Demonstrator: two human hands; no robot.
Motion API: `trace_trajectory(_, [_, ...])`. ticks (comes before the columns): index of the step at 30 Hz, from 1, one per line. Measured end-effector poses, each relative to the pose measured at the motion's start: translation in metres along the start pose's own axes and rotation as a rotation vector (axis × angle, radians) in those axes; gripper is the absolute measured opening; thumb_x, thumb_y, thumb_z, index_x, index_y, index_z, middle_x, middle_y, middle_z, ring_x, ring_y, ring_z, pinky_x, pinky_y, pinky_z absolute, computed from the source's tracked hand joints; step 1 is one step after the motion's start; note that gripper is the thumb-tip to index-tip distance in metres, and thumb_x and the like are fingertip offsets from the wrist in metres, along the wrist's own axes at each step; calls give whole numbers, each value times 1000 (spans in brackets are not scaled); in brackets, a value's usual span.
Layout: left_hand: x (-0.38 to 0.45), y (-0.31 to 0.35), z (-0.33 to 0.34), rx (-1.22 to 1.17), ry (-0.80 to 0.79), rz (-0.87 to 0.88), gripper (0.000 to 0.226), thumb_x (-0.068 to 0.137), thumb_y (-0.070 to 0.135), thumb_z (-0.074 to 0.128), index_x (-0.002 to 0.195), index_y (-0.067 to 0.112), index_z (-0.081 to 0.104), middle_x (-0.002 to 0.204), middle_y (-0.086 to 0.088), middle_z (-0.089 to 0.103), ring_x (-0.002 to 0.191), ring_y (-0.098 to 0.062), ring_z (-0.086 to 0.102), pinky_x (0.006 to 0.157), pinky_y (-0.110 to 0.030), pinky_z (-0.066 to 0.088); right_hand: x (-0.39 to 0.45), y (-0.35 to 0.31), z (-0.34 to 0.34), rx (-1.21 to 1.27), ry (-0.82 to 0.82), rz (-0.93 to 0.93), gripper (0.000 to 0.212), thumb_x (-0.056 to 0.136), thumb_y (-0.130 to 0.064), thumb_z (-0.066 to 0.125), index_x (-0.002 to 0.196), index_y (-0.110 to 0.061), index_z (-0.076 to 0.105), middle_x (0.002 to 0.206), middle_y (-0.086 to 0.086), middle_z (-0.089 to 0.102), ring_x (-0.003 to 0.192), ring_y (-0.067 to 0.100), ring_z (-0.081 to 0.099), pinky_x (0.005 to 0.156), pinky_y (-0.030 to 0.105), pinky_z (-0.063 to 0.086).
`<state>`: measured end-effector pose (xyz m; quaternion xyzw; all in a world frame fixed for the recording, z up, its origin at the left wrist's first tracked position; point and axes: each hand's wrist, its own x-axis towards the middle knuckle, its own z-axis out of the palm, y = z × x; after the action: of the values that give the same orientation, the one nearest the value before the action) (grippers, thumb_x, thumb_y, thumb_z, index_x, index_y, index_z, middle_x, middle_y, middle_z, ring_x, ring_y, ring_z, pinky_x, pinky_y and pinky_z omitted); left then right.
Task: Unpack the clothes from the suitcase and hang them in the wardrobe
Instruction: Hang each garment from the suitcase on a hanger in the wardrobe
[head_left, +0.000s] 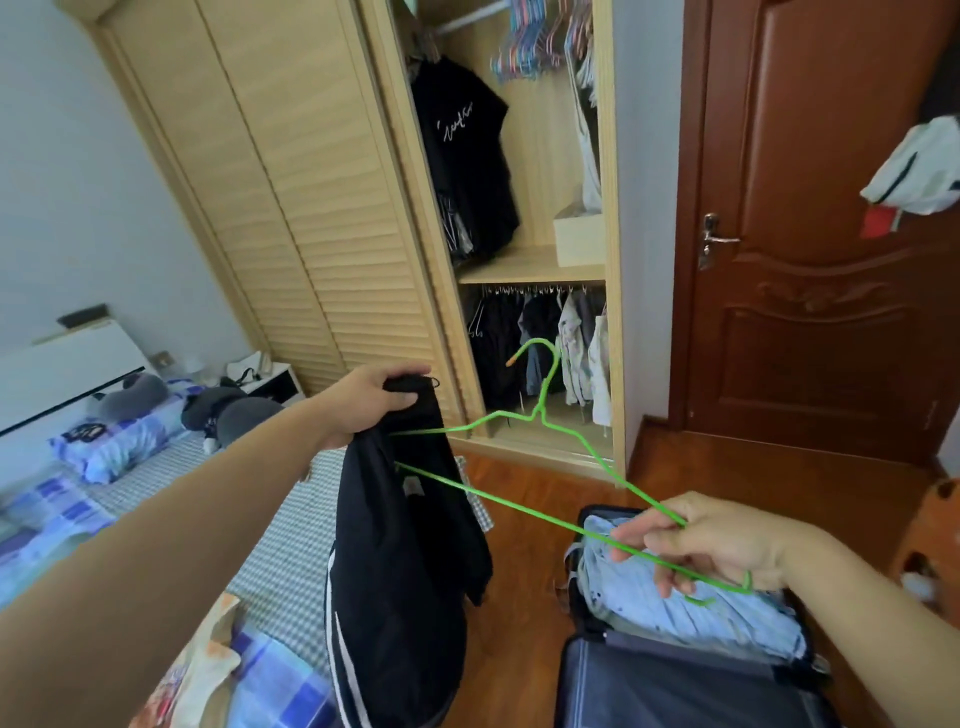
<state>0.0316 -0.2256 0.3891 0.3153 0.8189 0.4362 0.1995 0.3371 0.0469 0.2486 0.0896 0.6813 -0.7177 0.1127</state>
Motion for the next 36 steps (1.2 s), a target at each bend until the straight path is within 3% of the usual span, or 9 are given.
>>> trace_trajectory(6, [-30,52,-18,-190,130,250,52,100,3,60,141,34,57,124,5,71,111,-11,68,97,-28,54,40,12,25,-65,63,-69,28,101,3,49,120,-4,68,120,13,70,78,31,65,57,29,47])
trace_trajectory(11, [-47,68,-50,375,86,302,50,101,9,61,139,41,56,127,26,62,112,14,57,96,-6,40,55,4,37,120,103,-139,27,100,8,46,116,4,67,121,19,69,81,36,65,61,33,49])
trace_trajectory(14, [-44,65,-66,556,201,276,45,101,11,59,132,45,60,130,22,62,121,-1,56,110,-25,39,63,-4,40,103,117,-179,28,101,7,45,111,3,70,119,20,70,82,38,62,61,35,49])
trace_trajectory(18, [-50,72,-67,162,279,199,37,101,10,57,111,41,73,112,8,75,108,-16,69,86,-32,55,72,-7,50,-15,126,-176,30,101,5,45,110,-3,73,114,18,71,82,40,65,63,35,49])
trace_trajectory(22, [-63,91,-48,-152,12,119,34,100,1,52,111,24,74,114,-12,75,103,-26,72,89,-38,57,82,-3,66,76,251,-227,29,101,7,45,112,-1,70,113,11,74,90,34,73,69,34,56])
trace_trajectory(26, [-69,101,-58,678,-22,-22,28,100,30,59,127,37,61,117,5,71,103,-16,66,93,-35,50,79,-5,70,31,380,-315,32,99,12,44,99,3,74,109,9,76,93,31,74,86,38,59])
trace_trajectory(29, [-63,101,-66,1339,97,-29,83,88,61,61,155,37,21,151,-2,38,134,-29,42,107,-45,40,64,-26,60,-61,380,-352,33,99,11,46,91,-1,76,107,4,77,91,29,74,87,39,59])
trace_trajectory(33, [-32,117,-42,1345,109,420,70,95,76,19,155,41,30,154,2,40,146,-22,31,124,-51,17,49,-47,52,-133,342,-368,37,99,9,47,87,-7,79,108,1,76,92,28,74,86,38,58])
trace_trajectory(36, [-12,120,-23,1507,-78,353,66,100,67,14,137,24,49,120,5,52,118,-21,54,107,-44,43,37,-48,46,-139,350,-348,35,100,7,48,89,-7,78,103,3,77,102,22,72,89,32,57])
